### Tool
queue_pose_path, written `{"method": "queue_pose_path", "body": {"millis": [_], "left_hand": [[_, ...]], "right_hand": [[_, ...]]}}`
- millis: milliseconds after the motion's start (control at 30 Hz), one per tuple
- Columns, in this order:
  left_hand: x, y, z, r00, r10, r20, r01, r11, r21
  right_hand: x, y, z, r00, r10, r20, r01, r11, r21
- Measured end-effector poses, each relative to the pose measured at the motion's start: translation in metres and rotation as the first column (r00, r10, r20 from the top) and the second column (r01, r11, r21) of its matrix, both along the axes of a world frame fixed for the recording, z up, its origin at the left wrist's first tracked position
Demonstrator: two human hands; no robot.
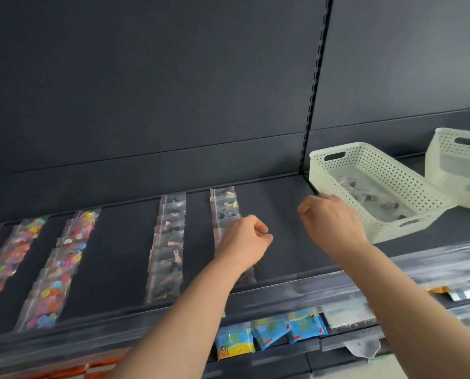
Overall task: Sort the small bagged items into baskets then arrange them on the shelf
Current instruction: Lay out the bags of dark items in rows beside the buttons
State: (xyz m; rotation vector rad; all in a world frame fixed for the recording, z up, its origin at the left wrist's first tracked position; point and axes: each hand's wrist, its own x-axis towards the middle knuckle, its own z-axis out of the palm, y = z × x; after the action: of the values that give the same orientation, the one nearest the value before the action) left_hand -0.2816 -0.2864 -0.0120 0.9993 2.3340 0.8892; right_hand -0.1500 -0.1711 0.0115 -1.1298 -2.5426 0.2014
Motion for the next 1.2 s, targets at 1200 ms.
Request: {"method": "queue_pose_path", "body": {"millis": [1200], "left_hand": [[0.101, 0.194, 0.025, 0.939, 0.150, 0.310, -0.191, 0.976, 0.105]], "right_hand": [[0.047, 0.256, -0.022, 0.967, -0.048, 0.248, 0.141, 0.918, -0.371]]}}
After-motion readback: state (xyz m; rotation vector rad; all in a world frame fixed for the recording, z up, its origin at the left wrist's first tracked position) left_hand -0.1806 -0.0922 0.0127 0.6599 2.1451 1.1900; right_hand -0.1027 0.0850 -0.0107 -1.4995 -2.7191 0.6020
